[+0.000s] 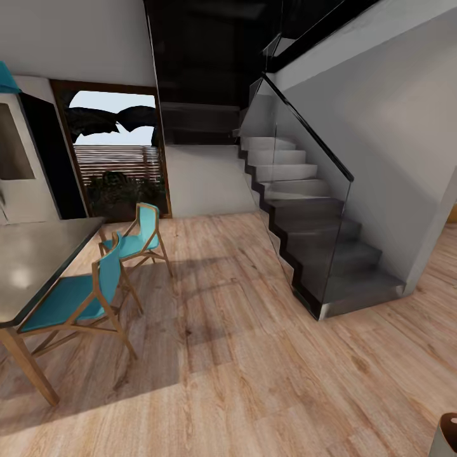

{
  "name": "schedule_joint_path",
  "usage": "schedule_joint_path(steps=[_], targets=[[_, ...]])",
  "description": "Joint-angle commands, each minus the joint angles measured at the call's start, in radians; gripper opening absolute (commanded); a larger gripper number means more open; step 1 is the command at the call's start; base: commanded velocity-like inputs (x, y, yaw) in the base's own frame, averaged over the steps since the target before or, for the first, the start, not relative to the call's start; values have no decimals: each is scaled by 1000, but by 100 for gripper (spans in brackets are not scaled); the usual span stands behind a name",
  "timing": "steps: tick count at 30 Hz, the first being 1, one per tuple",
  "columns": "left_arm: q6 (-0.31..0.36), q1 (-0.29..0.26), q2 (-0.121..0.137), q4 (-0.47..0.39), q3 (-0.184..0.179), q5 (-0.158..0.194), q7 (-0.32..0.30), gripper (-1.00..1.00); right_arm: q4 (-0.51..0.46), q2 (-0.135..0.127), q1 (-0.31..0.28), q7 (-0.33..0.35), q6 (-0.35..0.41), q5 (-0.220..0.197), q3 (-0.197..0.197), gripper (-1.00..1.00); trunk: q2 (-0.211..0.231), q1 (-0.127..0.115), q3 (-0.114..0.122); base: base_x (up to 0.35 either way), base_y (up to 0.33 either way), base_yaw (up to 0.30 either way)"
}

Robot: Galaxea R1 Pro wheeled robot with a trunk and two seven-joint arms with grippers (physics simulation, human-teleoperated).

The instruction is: Put the three can of soda from the living room inside the tash can in the kitchen.

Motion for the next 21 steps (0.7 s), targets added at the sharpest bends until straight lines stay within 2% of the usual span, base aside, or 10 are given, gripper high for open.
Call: schedule_joint_path(steps=[1, 3, 7, 21], targets=[[3, 6, 6, -4, 0, 5, 0, 100, -6, 6, -6, -1, -3, 4, 2, 100, 0, 0, 0, 0, 0, 0], [3, 15, 16, -4, 0, 7, 0, 100, -17, 8, -17, -1, -4, 4, 2, 100, 0, 0, 0, 0, 0, 0], [3, 15, 16, -4, 0, 7, 0, 100, -29, 8, -39, -1, -4, 4, 2, 100, 0, 0, 0, 0, 0, 0], [2, 15, 18, -5, 0, 4, 0, 100, -36, 4, -44, 1, -6, 4, 2, 100, 0, 0, 0, 0, 0, -14]])
